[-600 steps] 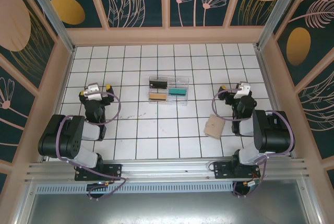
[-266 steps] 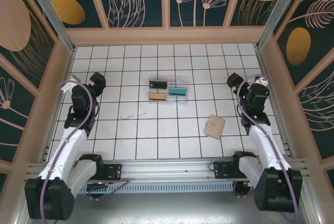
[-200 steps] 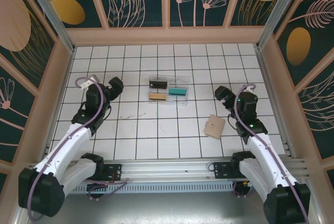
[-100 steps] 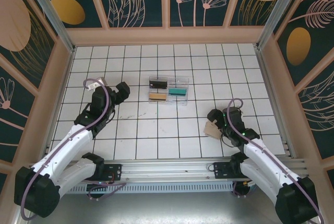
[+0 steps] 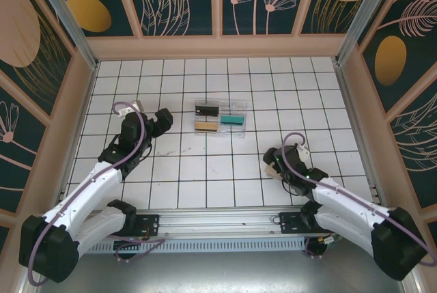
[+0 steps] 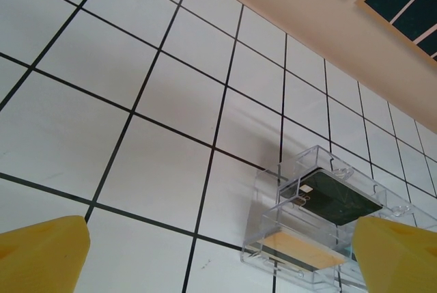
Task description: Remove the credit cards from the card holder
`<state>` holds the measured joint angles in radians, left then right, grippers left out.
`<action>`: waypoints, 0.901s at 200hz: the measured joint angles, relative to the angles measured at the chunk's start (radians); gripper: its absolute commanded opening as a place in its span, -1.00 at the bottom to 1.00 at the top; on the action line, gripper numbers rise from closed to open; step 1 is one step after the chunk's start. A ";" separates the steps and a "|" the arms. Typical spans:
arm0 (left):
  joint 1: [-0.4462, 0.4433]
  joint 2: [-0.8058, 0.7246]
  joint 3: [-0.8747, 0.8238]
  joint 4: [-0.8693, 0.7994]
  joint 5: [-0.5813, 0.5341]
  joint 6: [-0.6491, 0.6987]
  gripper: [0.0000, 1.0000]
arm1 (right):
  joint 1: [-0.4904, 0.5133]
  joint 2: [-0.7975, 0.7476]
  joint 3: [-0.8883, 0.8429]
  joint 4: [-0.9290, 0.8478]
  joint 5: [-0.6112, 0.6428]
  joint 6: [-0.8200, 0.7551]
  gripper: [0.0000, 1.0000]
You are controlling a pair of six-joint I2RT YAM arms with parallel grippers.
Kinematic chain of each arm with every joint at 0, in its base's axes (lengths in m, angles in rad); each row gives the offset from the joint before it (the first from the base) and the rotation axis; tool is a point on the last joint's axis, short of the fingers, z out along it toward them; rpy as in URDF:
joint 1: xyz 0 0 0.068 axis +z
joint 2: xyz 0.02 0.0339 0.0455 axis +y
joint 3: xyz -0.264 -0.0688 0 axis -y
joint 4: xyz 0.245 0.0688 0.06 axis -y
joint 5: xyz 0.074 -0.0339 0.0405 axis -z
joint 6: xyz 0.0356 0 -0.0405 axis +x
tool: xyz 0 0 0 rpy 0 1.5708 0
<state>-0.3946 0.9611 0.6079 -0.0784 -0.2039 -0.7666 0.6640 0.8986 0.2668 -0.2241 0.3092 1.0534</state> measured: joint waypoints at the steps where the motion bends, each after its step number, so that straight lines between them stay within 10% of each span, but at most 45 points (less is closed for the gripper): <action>1: 0.000 0.000 0.000 0.000 0.001 0.000 0.97 | 0.002 0.003 0.001 0.000 0.001 0.000 0.98; 180: 0.000 -0.003 0.000 0.023 0.092 0.034 0.97 | 0.243 0.583 0.431 0.206 -0.125 -0.124 0.98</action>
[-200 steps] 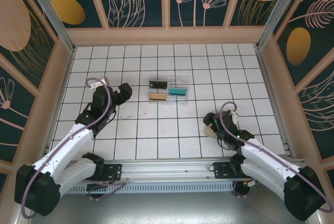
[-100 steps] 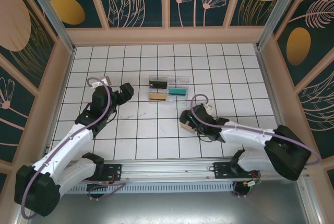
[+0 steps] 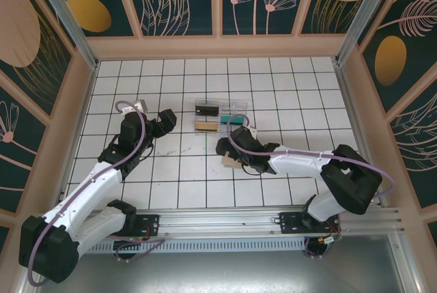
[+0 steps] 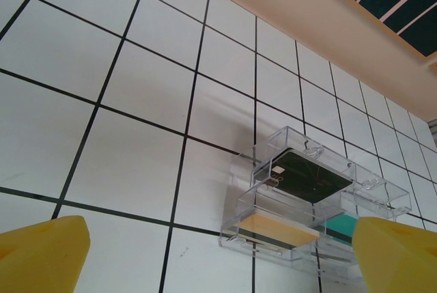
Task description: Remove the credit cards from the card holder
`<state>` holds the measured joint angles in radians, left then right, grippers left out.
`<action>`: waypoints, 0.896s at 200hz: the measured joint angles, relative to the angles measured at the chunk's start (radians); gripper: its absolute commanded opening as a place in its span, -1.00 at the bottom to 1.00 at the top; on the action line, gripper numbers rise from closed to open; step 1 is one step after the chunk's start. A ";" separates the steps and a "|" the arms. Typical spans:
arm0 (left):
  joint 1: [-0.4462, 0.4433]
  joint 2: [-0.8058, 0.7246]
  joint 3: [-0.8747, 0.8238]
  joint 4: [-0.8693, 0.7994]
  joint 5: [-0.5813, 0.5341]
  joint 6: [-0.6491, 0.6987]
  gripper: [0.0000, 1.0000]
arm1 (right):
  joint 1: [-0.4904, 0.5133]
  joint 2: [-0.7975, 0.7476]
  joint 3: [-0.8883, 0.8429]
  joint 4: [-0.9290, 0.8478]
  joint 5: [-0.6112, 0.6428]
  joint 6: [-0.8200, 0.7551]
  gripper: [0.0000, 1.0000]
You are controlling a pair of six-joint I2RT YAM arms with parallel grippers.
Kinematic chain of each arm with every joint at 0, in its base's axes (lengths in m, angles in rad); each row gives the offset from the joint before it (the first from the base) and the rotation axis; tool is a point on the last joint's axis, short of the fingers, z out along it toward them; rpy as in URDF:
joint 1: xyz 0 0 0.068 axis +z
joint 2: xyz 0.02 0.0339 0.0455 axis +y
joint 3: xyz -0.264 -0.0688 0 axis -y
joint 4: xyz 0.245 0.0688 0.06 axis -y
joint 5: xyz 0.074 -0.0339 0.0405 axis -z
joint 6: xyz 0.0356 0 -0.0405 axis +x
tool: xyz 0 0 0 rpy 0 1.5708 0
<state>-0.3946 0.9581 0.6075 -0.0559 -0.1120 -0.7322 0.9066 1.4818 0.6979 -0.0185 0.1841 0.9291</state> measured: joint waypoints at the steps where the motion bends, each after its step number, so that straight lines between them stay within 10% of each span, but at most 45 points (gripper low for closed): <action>1: 0.000 0.000 0.000 0.000 0.000 0.000 0.97 | 0.000 0.000 0.002 -0.002 0.001 0.000 0.98; 179: -0.181 -0.051 -0.079 -0.005 0.027 -0.043 0.55 | 0.031 0.090 0.010 0.071 -0.037 -0.041 0.98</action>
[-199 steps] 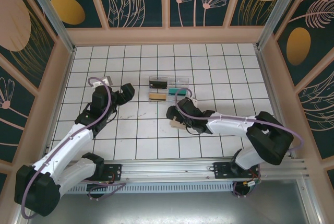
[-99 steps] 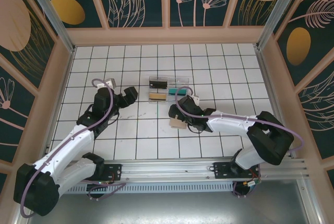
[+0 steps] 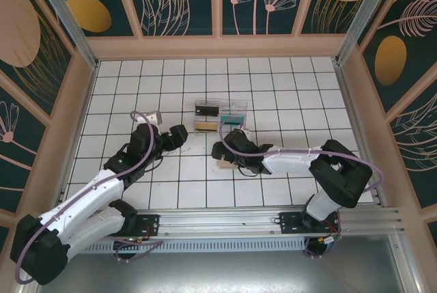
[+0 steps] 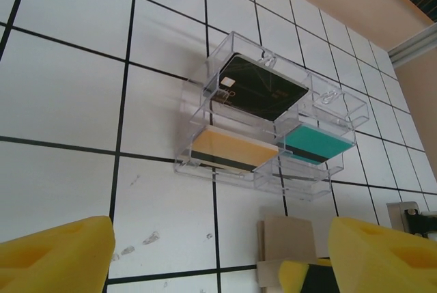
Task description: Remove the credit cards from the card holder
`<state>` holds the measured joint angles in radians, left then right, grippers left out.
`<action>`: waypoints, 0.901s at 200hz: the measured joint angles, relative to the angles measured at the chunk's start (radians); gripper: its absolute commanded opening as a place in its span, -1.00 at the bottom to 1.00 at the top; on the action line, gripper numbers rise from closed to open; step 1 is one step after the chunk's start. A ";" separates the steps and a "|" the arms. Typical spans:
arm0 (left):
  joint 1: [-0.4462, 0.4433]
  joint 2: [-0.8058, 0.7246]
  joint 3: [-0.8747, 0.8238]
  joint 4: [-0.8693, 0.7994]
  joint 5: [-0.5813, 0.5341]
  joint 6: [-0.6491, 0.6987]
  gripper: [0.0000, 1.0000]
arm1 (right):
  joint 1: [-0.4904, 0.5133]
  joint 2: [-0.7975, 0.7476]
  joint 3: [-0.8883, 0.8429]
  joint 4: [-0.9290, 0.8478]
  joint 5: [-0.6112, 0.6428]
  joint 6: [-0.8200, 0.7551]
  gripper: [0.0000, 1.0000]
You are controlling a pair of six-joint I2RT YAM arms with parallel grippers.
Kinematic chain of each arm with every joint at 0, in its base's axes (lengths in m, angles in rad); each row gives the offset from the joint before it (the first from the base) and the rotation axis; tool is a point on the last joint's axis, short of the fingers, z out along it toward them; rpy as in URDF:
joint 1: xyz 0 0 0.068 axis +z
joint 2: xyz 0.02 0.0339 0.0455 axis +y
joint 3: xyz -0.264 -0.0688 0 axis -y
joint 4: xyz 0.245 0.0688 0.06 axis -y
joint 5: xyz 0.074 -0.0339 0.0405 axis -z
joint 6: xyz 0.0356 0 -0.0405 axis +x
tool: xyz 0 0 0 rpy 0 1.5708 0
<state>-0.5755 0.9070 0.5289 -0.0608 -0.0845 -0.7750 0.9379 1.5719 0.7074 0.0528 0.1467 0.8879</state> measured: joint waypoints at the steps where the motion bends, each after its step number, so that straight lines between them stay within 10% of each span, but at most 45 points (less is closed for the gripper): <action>1: 0.000 0.000 0.000 -0.001 -0.001 -0.002 0.55 | 0.002 0.001 0.002 0.001 -0.001 0.000 0.98; 51: -0.069 0.022 -0.029 -0.011 -0.010 -0.042 0.42 | 0.021 -0.020 0.017 -0.016 0.021 -0.003 0.84; 119: -0.298 0.262 0.034 -0.033 -0.100 -0.098 0.21 | 0.019 -0.241 -0.140 -0.025 0.089 -0.045 -0.56; 180: -0.407 0.492 0.190 -0.074 -0.153 -0.106 0.11 | -0.011 -0.275 -0.315 0.129 -0.008 -0.044 -1.00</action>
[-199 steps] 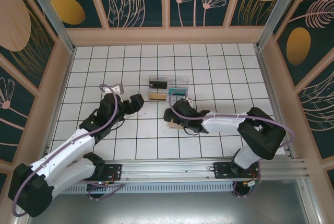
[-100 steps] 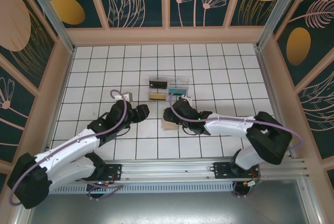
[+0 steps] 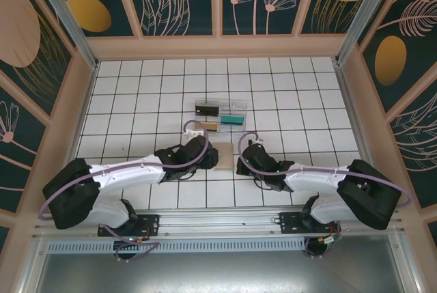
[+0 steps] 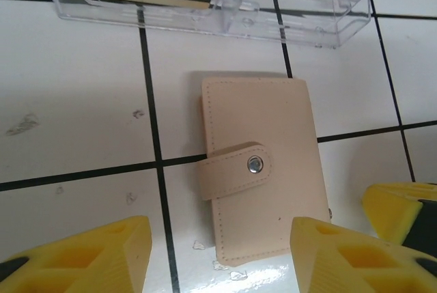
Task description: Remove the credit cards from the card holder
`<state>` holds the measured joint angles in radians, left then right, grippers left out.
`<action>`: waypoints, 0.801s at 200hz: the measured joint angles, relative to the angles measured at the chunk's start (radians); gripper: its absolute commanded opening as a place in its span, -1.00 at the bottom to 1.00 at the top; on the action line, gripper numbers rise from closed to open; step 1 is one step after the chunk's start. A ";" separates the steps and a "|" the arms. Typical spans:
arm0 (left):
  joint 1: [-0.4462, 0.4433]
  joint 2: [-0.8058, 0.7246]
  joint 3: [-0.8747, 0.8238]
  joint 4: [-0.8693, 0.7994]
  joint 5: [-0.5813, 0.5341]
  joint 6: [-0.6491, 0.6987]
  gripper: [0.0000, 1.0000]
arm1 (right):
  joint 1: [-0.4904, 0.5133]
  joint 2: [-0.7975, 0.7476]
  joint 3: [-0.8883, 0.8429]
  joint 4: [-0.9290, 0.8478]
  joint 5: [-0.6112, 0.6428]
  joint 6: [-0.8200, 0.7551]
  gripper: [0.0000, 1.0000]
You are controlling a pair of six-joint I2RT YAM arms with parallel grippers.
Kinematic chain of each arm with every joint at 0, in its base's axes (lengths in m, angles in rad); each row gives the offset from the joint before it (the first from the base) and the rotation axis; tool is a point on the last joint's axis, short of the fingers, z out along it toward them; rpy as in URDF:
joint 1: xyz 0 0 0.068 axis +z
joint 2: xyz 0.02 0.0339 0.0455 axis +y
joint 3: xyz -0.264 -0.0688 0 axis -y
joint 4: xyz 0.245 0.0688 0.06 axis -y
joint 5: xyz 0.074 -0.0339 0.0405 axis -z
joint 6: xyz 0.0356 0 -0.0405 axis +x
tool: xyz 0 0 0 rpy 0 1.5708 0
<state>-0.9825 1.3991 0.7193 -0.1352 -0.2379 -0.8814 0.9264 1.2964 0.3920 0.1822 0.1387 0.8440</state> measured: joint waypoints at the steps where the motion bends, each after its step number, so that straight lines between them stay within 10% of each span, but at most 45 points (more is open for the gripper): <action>1: 0.000 0.002 0.001 0.000 0.000 0.000 0.10 | -0.002 0.000 -0.003 0.004 -0.004 0.000 -1.00; 160: -0.002 0.291 0.225 -0.105 -0.053 0.093 -0.26 | -0.089 0.122 -0.031 0.241 -0.201 0.011 -1.00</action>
<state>-0.9840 1.6897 0.9447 -0.2401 -0.2913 -0.7887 0.8371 1.4189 0.3611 0.4232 -0.0628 0.8547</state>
